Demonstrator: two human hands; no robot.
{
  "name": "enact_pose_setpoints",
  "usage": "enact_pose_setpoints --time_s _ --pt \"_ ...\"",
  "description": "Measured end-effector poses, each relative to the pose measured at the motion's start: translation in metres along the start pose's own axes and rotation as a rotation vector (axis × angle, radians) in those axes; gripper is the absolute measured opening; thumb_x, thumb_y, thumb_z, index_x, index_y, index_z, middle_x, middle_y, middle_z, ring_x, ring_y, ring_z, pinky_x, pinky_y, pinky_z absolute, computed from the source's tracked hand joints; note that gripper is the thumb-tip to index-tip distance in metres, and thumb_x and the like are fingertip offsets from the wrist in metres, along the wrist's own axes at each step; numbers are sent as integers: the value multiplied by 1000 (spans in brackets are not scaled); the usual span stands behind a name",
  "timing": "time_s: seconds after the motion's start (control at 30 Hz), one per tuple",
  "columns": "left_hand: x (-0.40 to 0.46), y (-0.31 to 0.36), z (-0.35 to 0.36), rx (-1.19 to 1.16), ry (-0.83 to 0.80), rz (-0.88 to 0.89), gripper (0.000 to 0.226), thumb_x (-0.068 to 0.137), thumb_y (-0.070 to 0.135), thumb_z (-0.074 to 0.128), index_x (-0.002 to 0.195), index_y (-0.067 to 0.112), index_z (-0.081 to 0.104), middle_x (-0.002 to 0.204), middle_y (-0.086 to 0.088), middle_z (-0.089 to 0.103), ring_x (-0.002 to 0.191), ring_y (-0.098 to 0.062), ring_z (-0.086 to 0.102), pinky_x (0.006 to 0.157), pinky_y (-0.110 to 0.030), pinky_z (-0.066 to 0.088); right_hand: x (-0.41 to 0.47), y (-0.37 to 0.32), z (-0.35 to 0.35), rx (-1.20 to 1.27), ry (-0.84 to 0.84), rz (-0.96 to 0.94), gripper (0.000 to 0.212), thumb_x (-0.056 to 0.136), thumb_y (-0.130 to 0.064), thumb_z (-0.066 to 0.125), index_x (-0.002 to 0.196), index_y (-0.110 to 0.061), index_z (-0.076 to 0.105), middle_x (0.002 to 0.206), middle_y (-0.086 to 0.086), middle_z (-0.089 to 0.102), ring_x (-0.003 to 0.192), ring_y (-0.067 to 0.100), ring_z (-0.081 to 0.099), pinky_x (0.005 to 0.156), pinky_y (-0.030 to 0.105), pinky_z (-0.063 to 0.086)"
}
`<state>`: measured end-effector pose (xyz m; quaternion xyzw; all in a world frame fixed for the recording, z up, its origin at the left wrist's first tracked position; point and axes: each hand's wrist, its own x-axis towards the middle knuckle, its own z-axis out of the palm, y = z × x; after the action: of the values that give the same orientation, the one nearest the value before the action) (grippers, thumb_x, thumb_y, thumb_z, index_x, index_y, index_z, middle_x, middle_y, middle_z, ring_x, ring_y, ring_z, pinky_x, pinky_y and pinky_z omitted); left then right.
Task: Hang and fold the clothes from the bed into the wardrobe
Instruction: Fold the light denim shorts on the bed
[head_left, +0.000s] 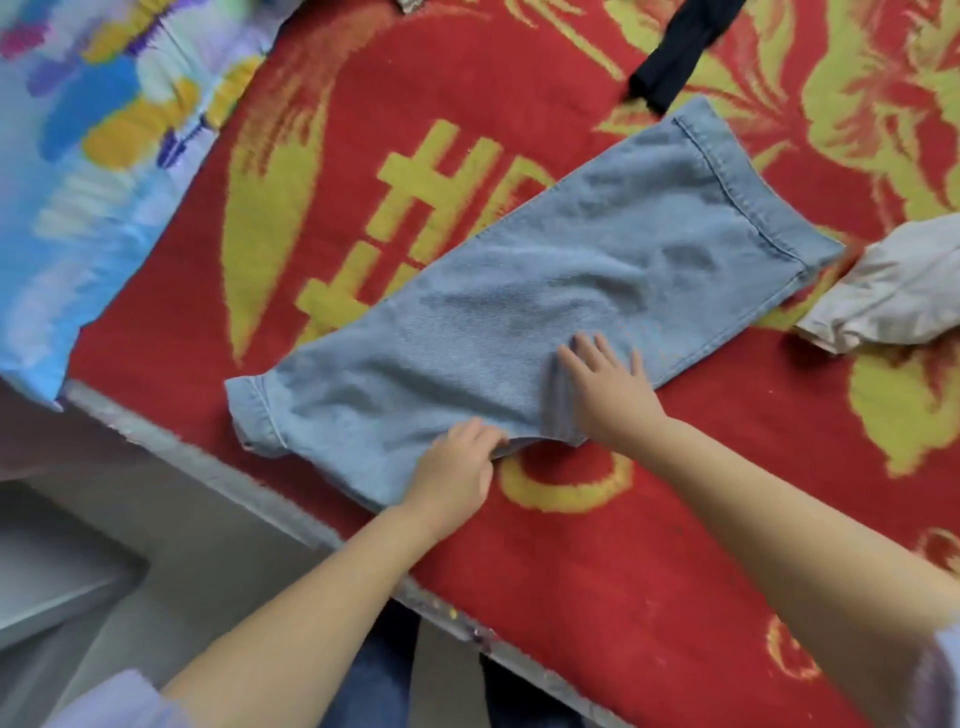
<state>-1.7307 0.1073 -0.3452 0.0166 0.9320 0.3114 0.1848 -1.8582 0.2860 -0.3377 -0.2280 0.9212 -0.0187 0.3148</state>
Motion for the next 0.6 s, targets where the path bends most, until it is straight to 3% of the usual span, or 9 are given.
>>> enact_pose_setpoints --time_s 0.03,0.1,0.17,0.23,0.3,0.37,0.43,0.5,0.6 --pt "-6 -17 -17 80 124 11 37 74 16 38 106 15 57 95 -8 58 90 -24 52 76 -39 45 -7 -22 7 27 5 -76 64 94 -13 41 152 -18 14 161 2 2 149 21 -2 117 55 9" --pt "-15 -60 -43 304 224 23 44 68 13 51 112 16 51 100 -8 59 93 -25 56 83 -36 43 -21 -67 33 64 -13 -231 68 92 -10 42 153 -19 14 162 3 1 149 20 -3 118 54 7" --pt "-19 -103 -61 483 185 -65 71 59 8 71 126 12 48 118 -15 57 110 -34 57 96 -47 44 -29 -107 64 24 -96 -324 76 88 -9 45 154 -23 9 162 6 -5 149 23 -7 117 58 1" --pt "-25 -141 -76 502 142 -269 90 65 17 77 144 10 34 140 -19 43 130 -35 43 106 -55 32 -30 -134 96 -71 -130 -335 87 83 -9 53 154 -28 5 161 9 -9 148 27 -8 112 66 -6" --pt "-27 -168 -89 382 37 -499 101 78 45 69 153 12 9 150 -16 30 139 -31 29 114 -50 19 -27 -155 112 -168 -68 -266 96 67 -9 71 151 -26 27 158 15 17 146 33 18 105 73 4" --pt "-22 -185 -103 438 -90 -520 109 76 64 63 153 16 2 145 -8 35 136 -27 33 113 -48 18 -23 -168 124 -147 44 -183 86 57 -6 75 138 -21 51 144 16 46 132 36 45 104 72 18" --pt "-7 -194 -119 499 -212 -438 95 75 66 62 146 18 23 135 -3 47 127 -25 42 104 -46 29 -23 -177 128 -75 184 -150 66 66 -3 54 131 -17 52 133 15 57 122 37 55 106 63 16" --pt "7 -204 -138 317 -346 -393 55 73 54 66 116 22 56 112 -2 64 111 -25 57 89 -38 40 -29 -178 135 -2 333 -139 61 70 -3 37 129 -15 49 129 13 61 120 37 56 109 57 15" --pt "5 -222 -151 -13 -546 -407 20 76 36 74 81 17 69 83 1 70 84 -18 66 68 -30 46 -48 -172 143 -28 332 -181 65 73 1 38 135 -19 42 136 10 56 127 32 51 113 49 10"
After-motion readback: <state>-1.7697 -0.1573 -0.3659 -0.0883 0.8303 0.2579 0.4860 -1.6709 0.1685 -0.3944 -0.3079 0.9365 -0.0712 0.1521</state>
